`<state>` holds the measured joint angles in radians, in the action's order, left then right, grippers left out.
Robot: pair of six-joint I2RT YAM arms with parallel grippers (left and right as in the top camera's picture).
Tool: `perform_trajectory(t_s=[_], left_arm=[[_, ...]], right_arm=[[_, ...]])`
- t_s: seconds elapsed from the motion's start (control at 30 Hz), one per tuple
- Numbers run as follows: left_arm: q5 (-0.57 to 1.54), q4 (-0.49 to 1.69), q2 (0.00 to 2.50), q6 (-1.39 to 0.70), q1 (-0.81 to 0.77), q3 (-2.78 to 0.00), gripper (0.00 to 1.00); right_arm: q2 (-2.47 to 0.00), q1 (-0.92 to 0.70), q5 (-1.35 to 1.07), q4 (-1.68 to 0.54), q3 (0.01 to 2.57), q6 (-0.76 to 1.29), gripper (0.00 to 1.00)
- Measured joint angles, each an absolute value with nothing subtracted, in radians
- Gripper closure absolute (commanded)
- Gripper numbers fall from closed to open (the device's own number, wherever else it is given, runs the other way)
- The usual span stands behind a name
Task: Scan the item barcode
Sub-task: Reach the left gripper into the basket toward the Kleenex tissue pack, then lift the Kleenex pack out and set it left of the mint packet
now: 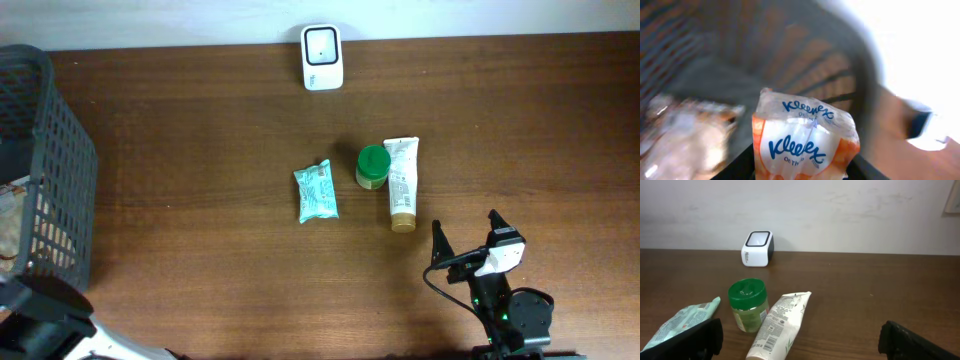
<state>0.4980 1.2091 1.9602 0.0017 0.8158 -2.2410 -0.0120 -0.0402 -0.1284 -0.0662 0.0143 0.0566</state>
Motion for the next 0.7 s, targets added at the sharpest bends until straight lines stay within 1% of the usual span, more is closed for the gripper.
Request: perform_trajectory(t_s=[0.07,0.2,0.3,0.4,0.53,0.63,0.67,0.7], left_arm=[[0.568,1.225,1.933,-0.005,0.764,-2.305,0.54],[0.619,1.279,1.857,-0.004,0.609,-2.343,0.53],[0.576,1.349,1.808,-0.004,0.422,-2.355,0.53],[0.458,1.417,1.808,0.001,0.202,-2.342,0.53],[0.337,1.400,1.834,0.008,-0.023,-2.203,0.55],[0.297,1.305,1.883,0.007,-0.152,-2.035,0.57],[0.284,1.231,1.908,0.007,-0.207,-1.935,0.56],[0.279,1.205,1.927,0.006,-0.231,-1.890,0.56]], right_arm=[[-0.012,-0.040,-0.128,-0.066,0.014,0.056,0.01],[-0.012,-0.040,-0.128,-0.066,0.014,0.056,0.02],[-0.012,-0.040,-0.128,-0.066,0.015,0.056,0.02],[-0.012,-0.040,-0.128,-0.066,0.014,0.056,0.02],[-0.012,-0.040,-0.128,-0.066,0.014,0.056,0.02],[-0.012,-0.040,-0.128,-0.066,0.014,0.056,0.02],[-0.012,-0.040,-0.128,-0.066,0.014,0.056,0.02],[-0.012,-0.040,-0.128,-0.066,0.014,0.056,0.02]])
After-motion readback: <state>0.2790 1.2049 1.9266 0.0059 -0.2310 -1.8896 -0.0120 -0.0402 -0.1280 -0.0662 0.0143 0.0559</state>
